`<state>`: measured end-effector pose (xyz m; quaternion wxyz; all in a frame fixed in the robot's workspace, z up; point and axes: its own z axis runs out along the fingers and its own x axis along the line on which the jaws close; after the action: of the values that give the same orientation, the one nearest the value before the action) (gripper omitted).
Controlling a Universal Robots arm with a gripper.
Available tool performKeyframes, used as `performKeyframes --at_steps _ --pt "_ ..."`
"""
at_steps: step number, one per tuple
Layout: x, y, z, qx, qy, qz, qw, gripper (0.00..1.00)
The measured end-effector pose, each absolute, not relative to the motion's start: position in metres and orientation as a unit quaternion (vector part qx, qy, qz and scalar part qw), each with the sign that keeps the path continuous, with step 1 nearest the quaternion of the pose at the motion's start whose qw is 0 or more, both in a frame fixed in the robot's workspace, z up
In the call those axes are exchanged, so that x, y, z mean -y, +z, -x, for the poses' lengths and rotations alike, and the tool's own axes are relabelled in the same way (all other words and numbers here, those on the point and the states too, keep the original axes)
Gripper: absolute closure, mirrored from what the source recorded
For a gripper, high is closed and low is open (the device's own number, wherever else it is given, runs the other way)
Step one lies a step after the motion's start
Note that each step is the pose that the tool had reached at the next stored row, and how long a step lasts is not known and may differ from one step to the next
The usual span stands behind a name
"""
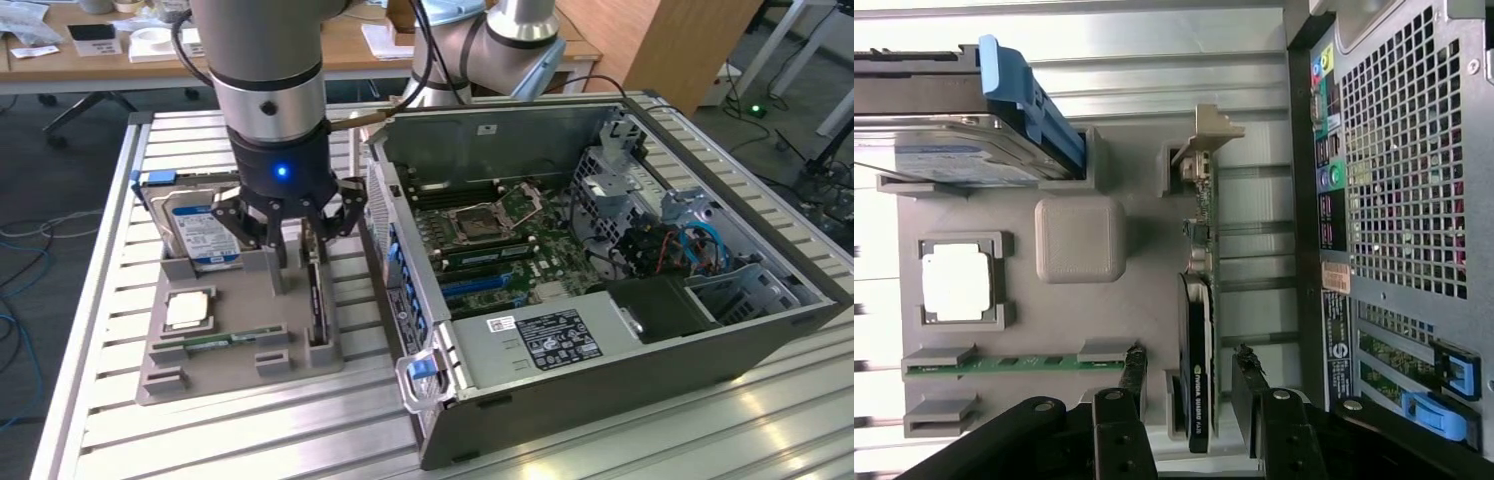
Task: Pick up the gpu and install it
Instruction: 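Pick up the gpu and move the gpu toward the slot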
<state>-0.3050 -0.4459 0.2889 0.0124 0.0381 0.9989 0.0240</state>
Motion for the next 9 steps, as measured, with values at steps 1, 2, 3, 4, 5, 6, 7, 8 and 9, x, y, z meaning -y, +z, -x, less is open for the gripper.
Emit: performKeyframes --at_steps 1,2,3,4,5,6,7,8,9 --pt "0.4459 0.2879 0.3050 -0.999 0.024 -0.038 0.012 0.53" --pt "0.4459 0.2869 0.3050 -0.999 0.024 -0.038 0.012 0.53" --pt "0.4459 0.2859 0.3051 -0.999 0.024 -0.038 0.012 0.53" --pt "0.4459 0.2850 0.3050 -0.999 0.024 -0.038 0.012 0.53" --pt "0.4459 0.2841 0.3050 -0.999 0.024 -0.038 0.012 0.53" --pt "0.4459 0.2833 0.3050 -0.999 0.024 -0.038 0.012 0.53" --pt "0.4459 0.2828 0.3051 -0.999 0.024 -0.038 0.012 0.53" --pt "0.4458 0.2826 0.3047 -0.999 0.024 -0.038 0.012 0.53" --pt "0.4459 0.2826 0.3038 -0.999 0.024 -0.038 0.012 0.53"
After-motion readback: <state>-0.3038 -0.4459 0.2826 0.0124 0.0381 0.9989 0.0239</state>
